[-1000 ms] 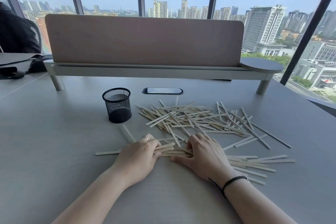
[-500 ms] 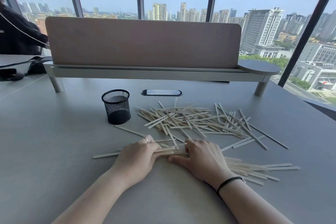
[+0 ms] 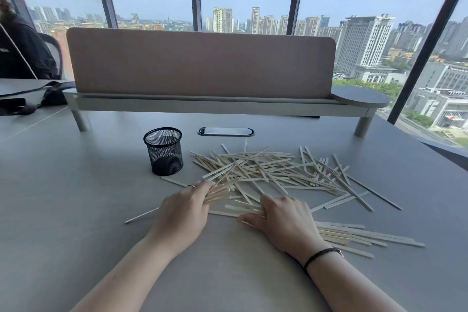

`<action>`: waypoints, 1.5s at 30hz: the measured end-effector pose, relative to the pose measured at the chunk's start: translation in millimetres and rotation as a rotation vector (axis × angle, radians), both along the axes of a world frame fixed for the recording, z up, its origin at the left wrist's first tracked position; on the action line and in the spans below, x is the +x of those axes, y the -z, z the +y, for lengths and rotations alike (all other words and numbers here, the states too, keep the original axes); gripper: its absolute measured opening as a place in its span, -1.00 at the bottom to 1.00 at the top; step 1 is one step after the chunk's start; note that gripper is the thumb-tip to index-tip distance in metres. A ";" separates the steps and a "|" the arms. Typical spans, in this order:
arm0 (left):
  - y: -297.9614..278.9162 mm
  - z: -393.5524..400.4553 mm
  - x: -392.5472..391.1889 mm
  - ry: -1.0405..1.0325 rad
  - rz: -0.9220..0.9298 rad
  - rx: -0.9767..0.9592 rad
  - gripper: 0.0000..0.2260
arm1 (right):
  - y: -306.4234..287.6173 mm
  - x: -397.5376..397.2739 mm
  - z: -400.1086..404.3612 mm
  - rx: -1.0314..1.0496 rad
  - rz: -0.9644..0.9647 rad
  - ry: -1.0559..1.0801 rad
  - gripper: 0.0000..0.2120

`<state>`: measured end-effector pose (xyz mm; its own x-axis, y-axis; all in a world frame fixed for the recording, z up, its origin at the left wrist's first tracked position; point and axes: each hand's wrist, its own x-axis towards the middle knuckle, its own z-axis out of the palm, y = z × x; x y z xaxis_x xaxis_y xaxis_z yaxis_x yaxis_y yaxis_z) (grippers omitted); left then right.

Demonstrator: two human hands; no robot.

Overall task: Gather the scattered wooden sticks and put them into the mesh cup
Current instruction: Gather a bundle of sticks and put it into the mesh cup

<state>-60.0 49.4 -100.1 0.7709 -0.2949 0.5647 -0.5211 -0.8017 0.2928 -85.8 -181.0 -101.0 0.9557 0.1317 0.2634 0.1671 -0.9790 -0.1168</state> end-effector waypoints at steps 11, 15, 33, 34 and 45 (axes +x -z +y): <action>-23.1 1.5 -1.6 -0.002 0.031 -0.682 -0.69 | -2.4 -2.4 3.1 0.032 -0.055 -0.027 -0.28; -23.7 -0.3 -1.9 -0.008 0.086 -0.738 -0.72 | 3.5 0.3 1.8 0.059 -0.148 -0.076 -0.23; -14.3 -0.2 3.8 0.095 0.116 -0.823 -0.76 | -99.2 6.3 75.8 1.228 -0.153 -0.305 -0.21; -14.6 -0.2 4.0 0.106 0.115 -0.836 -0.75 | -95.7 8.9 81.9 1.260 -0.134 -0.293 -0.19; -13.8 -2.1 0.2 0.134 0.174 -0.853 -0.49 | -37.8 13.5 96.2 1.364 -0.003 -0.143 -0.28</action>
